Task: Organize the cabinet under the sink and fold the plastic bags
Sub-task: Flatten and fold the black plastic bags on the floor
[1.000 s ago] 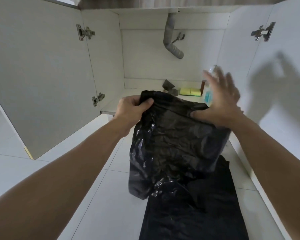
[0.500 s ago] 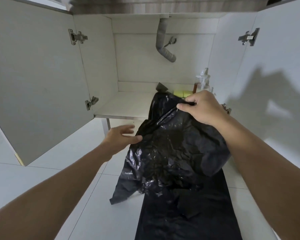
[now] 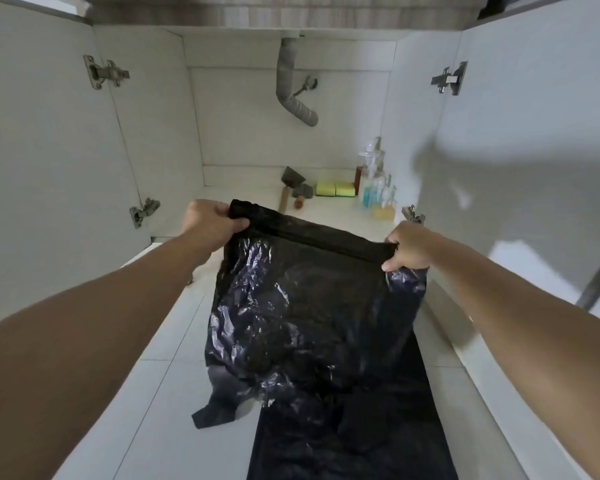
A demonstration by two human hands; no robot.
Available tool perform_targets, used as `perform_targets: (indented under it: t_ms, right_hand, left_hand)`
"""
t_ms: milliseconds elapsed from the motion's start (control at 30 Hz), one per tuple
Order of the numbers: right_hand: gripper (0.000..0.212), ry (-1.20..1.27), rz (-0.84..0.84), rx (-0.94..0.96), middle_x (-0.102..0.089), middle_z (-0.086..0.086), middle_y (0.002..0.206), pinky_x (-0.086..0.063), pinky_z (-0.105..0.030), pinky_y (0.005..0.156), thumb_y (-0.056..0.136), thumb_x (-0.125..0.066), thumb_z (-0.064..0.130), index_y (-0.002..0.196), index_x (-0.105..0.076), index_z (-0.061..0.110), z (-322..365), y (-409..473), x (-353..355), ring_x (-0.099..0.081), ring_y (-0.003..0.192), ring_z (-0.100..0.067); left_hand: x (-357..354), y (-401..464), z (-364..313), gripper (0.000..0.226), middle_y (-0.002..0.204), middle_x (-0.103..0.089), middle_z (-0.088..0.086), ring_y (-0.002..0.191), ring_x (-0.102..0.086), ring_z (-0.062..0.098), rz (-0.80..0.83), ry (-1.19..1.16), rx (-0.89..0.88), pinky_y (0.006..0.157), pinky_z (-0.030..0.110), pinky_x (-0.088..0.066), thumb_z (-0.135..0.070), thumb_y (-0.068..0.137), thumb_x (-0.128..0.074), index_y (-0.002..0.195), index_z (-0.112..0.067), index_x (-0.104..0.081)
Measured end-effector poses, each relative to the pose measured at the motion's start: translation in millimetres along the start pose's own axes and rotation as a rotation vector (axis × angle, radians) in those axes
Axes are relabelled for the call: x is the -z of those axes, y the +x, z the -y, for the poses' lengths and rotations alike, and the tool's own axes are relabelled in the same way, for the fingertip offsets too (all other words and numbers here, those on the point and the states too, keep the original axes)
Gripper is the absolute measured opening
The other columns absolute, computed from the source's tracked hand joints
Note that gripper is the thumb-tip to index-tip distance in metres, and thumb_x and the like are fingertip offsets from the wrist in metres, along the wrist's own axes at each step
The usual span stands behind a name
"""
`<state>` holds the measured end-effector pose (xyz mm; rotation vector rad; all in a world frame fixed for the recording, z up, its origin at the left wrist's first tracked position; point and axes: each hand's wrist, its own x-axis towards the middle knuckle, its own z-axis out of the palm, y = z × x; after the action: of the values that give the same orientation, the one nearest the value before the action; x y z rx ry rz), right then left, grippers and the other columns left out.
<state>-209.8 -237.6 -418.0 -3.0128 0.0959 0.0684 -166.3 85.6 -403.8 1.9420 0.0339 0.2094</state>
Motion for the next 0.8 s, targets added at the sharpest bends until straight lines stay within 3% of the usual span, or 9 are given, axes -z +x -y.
perform_targets:
  t_ms: [100, 200, 300, 400, 533, 600, 667, 733, 800]
  right_hand:
    - [0.026, -0.029, -0.308, -0.034, -0.057, -0.003, 0.088, -0.040, -0.027, 0.072, 0.081, -0.071, 0.024, 0.103, -0.072, 0.011, -21, 11, 29, -0.061, 0.097, -0.030]
    - [0.022, 0.077, -0.725, -0.022, -0.071, -0.010, 0.095, -0.049, -0.029, 0.080, 0.079, -0.062, 0.016, 0.096, -0.076, 0.017, -28, 7, 64, -0.064, 0.097, -0.032]
    - [0.038, 0.156, -1.133, 0.090, -0.073, -0.013, 0.093, -0.051, -0.031, 0.074, 0.071, -0.048, 0.006, 0.096, -0.076, 0.013, -34, -15, 87, -0.065, 0.089, -0.034]
    - [0.043, 0.230, -1.358, 0.209, -0.074, -0.014, 0.092, -0.049, -0.030, 0.071, 0.070, -0.043, 0.003, 0.097, -0.076, 0.008, -43, -36, 87, -0.067, 0.086, -0.031]
    - [0.041, 0.314, -1.391, 0.231, -0.073, -0.016, 0.099, -0.049, -0.028, 0.084, 0.074, -0.043, -0.007, 0.100, -0.075, 0.001, -47, -64, 42, -0.068, 0.093, -0.032]
    - [0.044, 0.202, -1.337, 0.259, -0.073, -0.016, 0.101, -0.051, -0.036, 0.085, 0.073, -0.043, -0.010, 0.101, -0.075, 0.000, -52, -76, 3, -0.067, 0.093, -0.035]
    - [0.044, 0.100, -1.248, 0.281, -0.072, -0.013, 0.106, -0.051, -0.045, 0.084, 0.074, -0.043, -0.006, 0.101, -0.076, 0.003, -59, -86, -41, -0.066, 0.095, -0.035]
    - [0.042, 0.039, -1.116, 0.275, -0.072, -0.009, 0.108, -0.048, -0.044, 0.080, 0.077, -0.042, 0.002, 0.100, -0.077, 0.005, -65, -100, -89, -0.064, 0.095, -0.034]
    - [0.043, -0.009, -0.983, 0.256, -0.072, -0.007, 0.107, -0.048, -0.041, 0.073, 0.077, -0.040, 0.009, 0.097, -0.077, 0.007, -70, -118, -138, -0.063, 0.088, -0.034]
  left_hand:
    - [-8, 18, -25, 0.014, 0.083, -0.069, 0.004, 0.077, -0.068, 0.018, -0.064, 0.162, -0.065, 0.072, 0.028, -0.055, -0.019, 0.075, -0.082, 0.082, -0.018, -0.069]
    - [-17, 21, -72, 0.016, 0.075, -0.069, 0.007, 0.059, -0.069, 0.015, -0.219, -0.036, -0.227, 0.061, 0.029, -0.060, -0.011, 0.080, -0.074, 0.070, -0.018, -0.064]
    - [-23, 9, -104, 0.018, 0.085, -0.070, 0.001, 0.081, -0.068, 0.016, -0.342, -0.123, -0.510, 0.074, 0.030, -0.058, -0.002, 0.077, -0.062, 0.079, -0.019, -0.068]
    - [-29, -10, -95, 0.037, 0.084, -0.067, -0.005, 0.084, -0.066, 0.011, -0.188, -0.275, -0.674, 0.075, 0.023, -0.056, 0.012, 0.074, -0.060, 0.073, -0.025, -0.062]
    - [-44, -35, -31, 0.038, 0.099, -0.069, 0.003, 0.091, -0.065, 0.008, -0.047, -0.340, -0.657, 0.087, 0.019, -0.051, 0.007, 0.078, -0.066, 0.084, -0.030, -0.064]
    - [-54, -51, 14, 0.027, 0.099, -0.069, 0.008, 0.087, -0.064, 0.012, -0.025, -0.151, -0.543, 0.080, 0.008, -0.047, 0.004, 0.081, -0.069, 0.097, -0.017, -0.070]
    - [-62, -70, 60, 0.026, 0.096, -0.068, 0.004, 0.087, -0.065, 0.022, 0.017, 0.018, -0.422, 0.080, 0.015, -0.050, 0.002, 0.081, -0.071, 0.105, -0.008, -0.070]
    - [-69, -88, 103, 0.019, 0.100, -0.070, 0.003, 0.092, -0.066, 0.023, 0.113, 0.118, -0.339, 0.086, 0.026, -0.051, 0.002, 0.081, -0.071, 0.096, -0.008, -0.073]
    - [-78, -104, 140, 0.010, 0.110, -0.070, 0.004, 0.100, -0.066, 0.022, 0.197, 0.253, -0.282, 0.088, 0.023, -0.046, 0.002, 0.080, -0.071, 0.086, -0.007, -0.074]
